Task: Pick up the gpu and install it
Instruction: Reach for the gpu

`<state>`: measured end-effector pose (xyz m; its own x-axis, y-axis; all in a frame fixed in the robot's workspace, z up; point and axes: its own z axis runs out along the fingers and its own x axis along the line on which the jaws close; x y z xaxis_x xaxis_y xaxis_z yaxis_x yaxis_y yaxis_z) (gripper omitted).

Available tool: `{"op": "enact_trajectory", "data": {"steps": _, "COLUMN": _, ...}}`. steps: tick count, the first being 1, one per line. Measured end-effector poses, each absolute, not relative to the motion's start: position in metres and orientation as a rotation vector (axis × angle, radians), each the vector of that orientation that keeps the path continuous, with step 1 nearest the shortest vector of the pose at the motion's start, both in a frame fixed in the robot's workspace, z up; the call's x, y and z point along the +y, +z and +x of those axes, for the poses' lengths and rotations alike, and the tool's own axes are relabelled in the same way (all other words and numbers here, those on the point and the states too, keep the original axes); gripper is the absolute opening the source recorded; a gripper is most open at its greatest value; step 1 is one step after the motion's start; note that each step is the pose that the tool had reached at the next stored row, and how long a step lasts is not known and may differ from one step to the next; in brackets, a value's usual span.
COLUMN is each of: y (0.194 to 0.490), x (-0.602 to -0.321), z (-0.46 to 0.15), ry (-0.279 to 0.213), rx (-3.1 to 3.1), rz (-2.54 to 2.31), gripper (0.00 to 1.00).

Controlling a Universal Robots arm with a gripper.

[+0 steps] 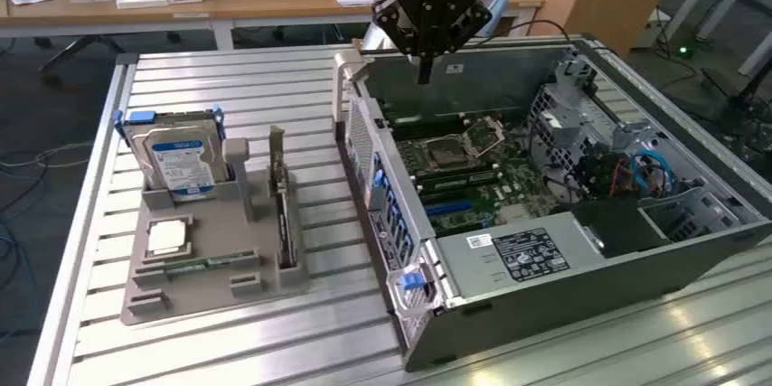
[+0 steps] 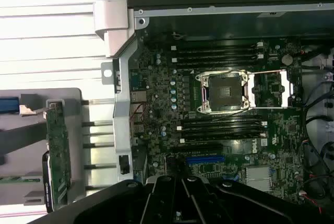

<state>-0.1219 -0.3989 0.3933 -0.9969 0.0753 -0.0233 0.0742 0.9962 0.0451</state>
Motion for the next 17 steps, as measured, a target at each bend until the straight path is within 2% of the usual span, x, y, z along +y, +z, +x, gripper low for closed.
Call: {"op": "enact_trajectory", "data": {"steps": 17, "y": 0.3933, "x": -0.3989, "z": -0.1296, "ry": 0.069, "rx": 3.114, "rz": 0.117, "gripper": 0.11}}
